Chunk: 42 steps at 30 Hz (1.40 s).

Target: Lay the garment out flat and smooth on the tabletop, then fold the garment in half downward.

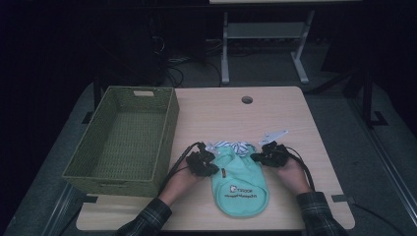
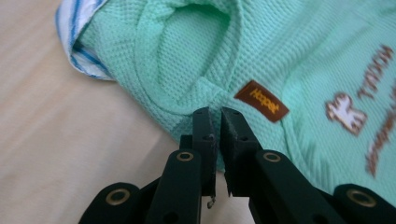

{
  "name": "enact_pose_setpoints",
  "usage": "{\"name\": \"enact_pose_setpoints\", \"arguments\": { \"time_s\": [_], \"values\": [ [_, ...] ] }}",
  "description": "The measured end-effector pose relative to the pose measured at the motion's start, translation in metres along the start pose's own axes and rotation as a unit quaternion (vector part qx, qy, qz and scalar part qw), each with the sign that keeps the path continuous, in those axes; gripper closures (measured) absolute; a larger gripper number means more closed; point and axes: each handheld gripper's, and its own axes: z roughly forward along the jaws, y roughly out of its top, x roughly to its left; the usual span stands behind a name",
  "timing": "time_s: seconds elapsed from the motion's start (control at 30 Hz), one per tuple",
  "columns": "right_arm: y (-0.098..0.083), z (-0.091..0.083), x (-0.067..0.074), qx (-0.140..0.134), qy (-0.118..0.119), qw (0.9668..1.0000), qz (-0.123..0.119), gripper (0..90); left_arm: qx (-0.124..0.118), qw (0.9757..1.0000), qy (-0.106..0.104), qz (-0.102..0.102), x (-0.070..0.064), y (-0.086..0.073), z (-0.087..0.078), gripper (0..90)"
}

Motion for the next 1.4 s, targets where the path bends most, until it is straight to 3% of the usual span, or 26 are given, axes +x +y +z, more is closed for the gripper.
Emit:
{"name": "enact_pose_setpoints", "arguments": {
  "time_s": [0.17, 0.37, 0.4, 0.5, 0.77, 0.93, 1.1, 1.4],
  "values": [
    [-0.006, -0.006, 0.002, 0.005, 0.000, 1.0000, 0.006, 90.0, -0.006, 0.9997, -0.021, 0.011, -0.007, -0.003, 0.000, 83.4],
    [-0.012, -0.013, 0.006, 0.003, 0.013, 0.9998, 0.017, 89.9, -0.015, 0.9994, -0.032, 0.001, -0.006, -0.002, 0.001, 80.8],
    [-0.012, -0.015, 0.005, -0.001, 0.011, 0.9998, 0.018, 89.8, -0.011, 0.9995, -0.029, 0.011, -0.005, 0.000, 0.000, 80.2],
    [-0.010, -0.023, 0.002, -0.027, 0.017, 0.9991, 0.029, 89.3, -0.018, 0.9995, -0.023, 0.012, -0.002, 0.002, -0.004, 77.9],
    [-0.007, -0.033, -0.002, -0.052, 0.009, 0.9981, 0.030, 85.2, -0.050, 0.9987, 0.001, -0.013, 0.007, 0.010, -0.014, 72.3],
    [0.000, -0.035, -0.008, -0.067, 0.011, 0.9973, 0.028, 80.3, -0.056, 0.9981, 0.016, -0.019, 0.015, 0.017, -0.017, 67.5],
    [0.007, -0.032, -0.014, -0.072, 0.016, 0.9968, 0.031, 71.0, -0.062, 0.9976, 0.022, -0.022, 0.023, 0.021, -0.017, 60.0],
    [0.016, -0.017, -0.022, -0.067, 0.024, 0.9967, 0.039, 63.6, -0.071, 0.9955, 0.048, -0.040, 0.045, 0.032, -0.013, 55.6]
  ]
}}
